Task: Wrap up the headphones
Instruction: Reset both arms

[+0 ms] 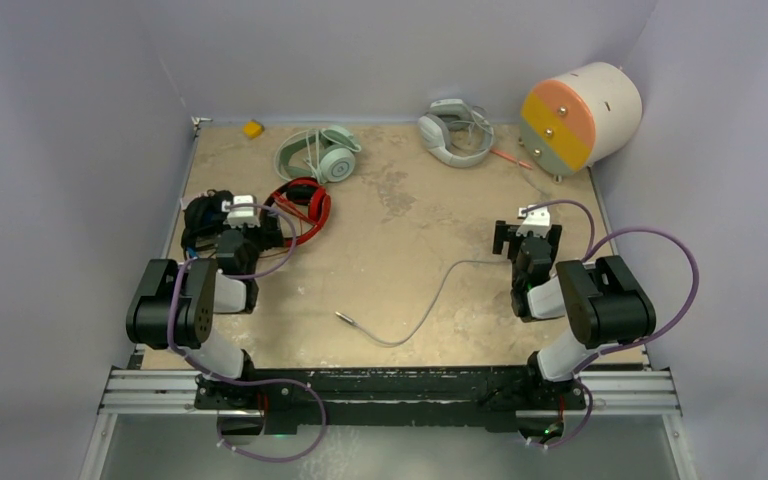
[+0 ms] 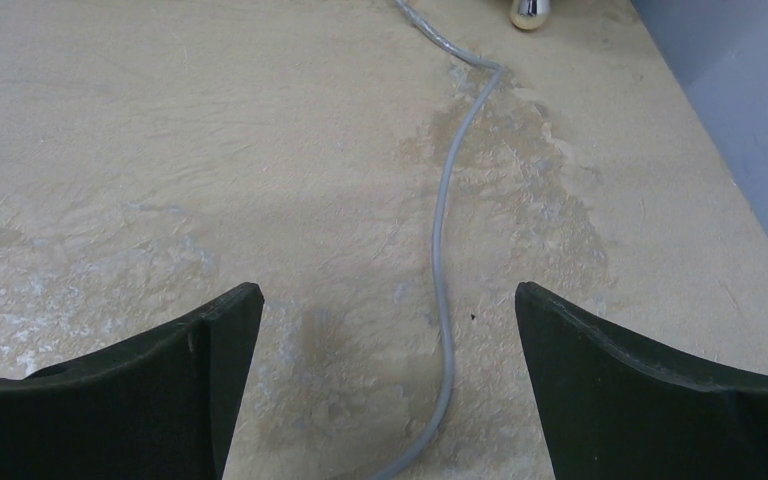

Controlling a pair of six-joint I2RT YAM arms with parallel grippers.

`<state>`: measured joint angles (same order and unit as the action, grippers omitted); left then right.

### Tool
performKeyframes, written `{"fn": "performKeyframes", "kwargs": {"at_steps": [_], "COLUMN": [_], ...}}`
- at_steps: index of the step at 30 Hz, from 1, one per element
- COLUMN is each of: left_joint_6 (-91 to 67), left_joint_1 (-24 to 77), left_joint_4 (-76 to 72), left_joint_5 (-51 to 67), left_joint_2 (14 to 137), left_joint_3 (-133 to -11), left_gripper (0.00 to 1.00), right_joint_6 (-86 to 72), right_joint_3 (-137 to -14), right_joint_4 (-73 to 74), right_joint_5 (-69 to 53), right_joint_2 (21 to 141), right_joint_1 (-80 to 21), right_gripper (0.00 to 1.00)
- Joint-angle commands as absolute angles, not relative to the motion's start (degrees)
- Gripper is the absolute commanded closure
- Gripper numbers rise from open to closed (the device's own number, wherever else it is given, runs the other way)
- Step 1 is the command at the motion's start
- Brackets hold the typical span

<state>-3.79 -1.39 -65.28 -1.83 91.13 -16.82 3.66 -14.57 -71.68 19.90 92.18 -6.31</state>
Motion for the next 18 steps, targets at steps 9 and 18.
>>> {"fn": "performKeyframes", "kwargs": {"at_steps": [9,18], "left_joint_6": [-4.39,-4.39], "left_joint_1": [-1.7,-1.68], "left_joint_4": [-66.47,-66.35], "left_joint_5": [-0.26,-0.26], "left_joint_2": [91.49,91.47], "left_joint_3": [-17.39,-17.36], "left_gripper": [0.03,0.02], "right_joint_6": [3.59,3.6], "right_joint_3": [-15.3,-15.29], "right_joint_4": [-73.09,-73.1], "right_joint_5": [20.52,20.48], "right_joint_2": [91.58,91.58], "right_joint_1": [-6.06,-6.07], "right_gripper": [0.01,0.01]}}
